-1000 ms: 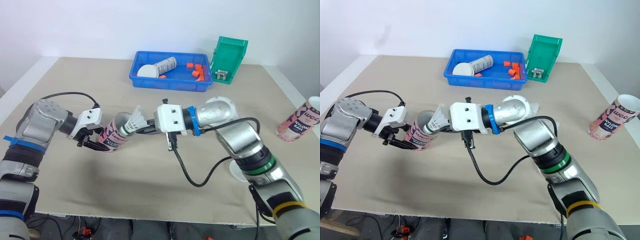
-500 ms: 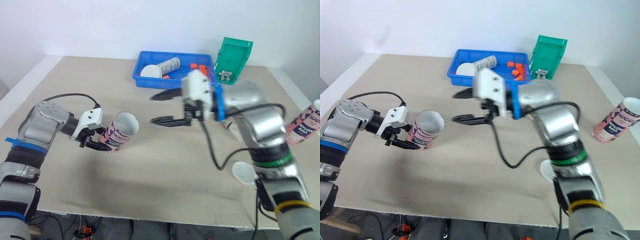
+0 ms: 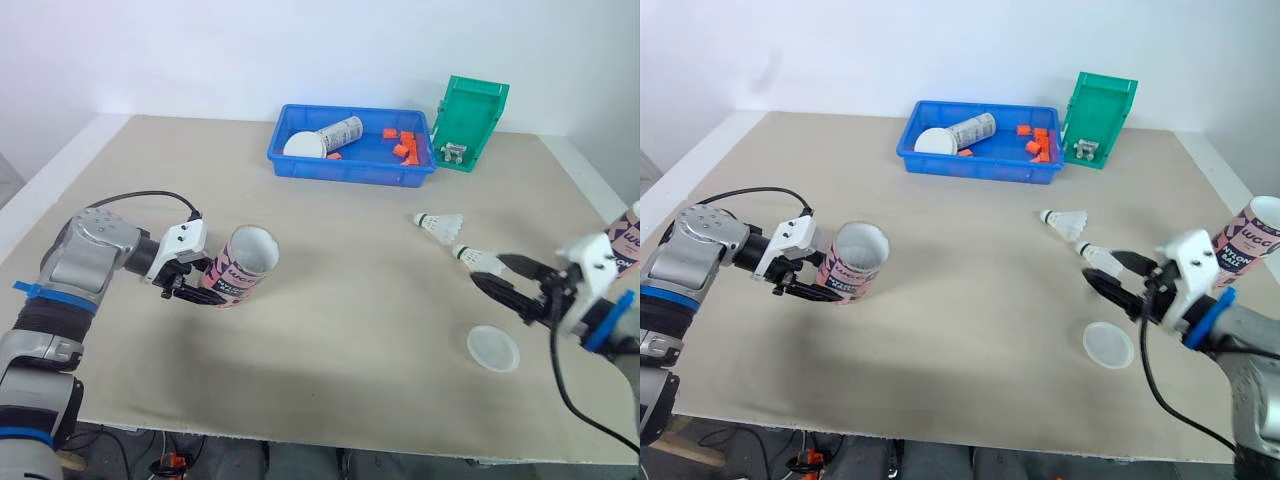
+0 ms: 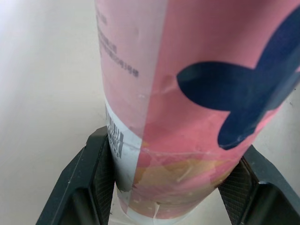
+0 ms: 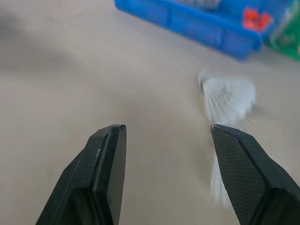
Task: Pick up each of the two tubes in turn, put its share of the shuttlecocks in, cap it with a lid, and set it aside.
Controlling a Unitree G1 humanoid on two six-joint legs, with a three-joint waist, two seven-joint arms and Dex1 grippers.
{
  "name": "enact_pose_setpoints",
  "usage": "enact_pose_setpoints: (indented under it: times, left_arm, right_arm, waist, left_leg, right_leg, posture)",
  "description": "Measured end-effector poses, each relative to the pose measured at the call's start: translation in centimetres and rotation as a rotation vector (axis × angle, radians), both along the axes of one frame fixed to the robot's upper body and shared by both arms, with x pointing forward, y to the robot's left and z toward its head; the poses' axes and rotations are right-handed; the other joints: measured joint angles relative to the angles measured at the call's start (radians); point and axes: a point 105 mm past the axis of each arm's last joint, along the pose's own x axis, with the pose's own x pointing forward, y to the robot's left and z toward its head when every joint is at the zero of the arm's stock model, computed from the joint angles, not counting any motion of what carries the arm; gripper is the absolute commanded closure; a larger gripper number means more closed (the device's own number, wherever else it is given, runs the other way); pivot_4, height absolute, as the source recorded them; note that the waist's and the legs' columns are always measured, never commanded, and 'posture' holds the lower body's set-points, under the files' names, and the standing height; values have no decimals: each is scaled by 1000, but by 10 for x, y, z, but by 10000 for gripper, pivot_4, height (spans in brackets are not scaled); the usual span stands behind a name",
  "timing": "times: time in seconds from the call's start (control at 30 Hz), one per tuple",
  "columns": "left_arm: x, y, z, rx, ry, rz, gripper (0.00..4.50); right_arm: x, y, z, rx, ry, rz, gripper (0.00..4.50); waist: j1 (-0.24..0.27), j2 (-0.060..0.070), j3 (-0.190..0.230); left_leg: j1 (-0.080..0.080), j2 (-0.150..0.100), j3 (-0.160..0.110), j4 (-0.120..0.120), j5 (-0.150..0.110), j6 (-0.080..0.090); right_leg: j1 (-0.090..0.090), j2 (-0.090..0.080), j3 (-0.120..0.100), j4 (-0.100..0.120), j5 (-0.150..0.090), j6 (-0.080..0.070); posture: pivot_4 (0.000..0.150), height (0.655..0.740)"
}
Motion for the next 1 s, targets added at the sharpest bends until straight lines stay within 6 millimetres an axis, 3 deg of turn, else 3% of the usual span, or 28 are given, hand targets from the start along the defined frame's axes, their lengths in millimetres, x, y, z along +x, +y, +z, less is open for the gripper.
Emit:
enact_pose_setpoints:
  times: [0.13,0.33,0.73,0.87,1.0]
  left_arm:
    - [1,-1,0,1,-2,-3,18728]
    - [2,-1,-1,-2,4,-7,18728]
    - [0,-1,-1,-2,-1,-7,18728]
    - [-1,0,-1,-5,2,-1,18728]
    - [-2,0,0,-4,-3,-5,18728]
  right_arm:
    - [-3,-7,-7,11,30,-26,13777]
    - [14,-24,-29,17,83,-98,13777]
    - [56,-17,-43,-24,111,-98,13777]
    - [72,-29,-47,-54,116,-176,22629]
    - [72,-32,-50,-59,114,-187,41188]
  waist:
    - [-1,0,0]
    - [-1,0,0]
    - [-2,1,0]
    - [-2,1,0]
    - [-2,1,0]
  left_leg:
    - [1,0,0,1,0,0]
    - [1,0,0,1,0,1]
    - [0,-1,0,0,0,1]
    - [0,-1,0,0,0,1]
    - [0,-1,0,-1,-1,2]
  right_leg:
    - [0,0,1,0,1,0]
    - [2,0,0,-1,1,0]
    - [2,0,1,-1,-1,1]
    - [2,0,1,-1,-1,1]
    - [2,0,1,-1,-2,3]
  posture:
    - [1500,7079]
    - [1500,7079]
    - [1500,7079]
    - [1500,7079]
    - [1500,7079]
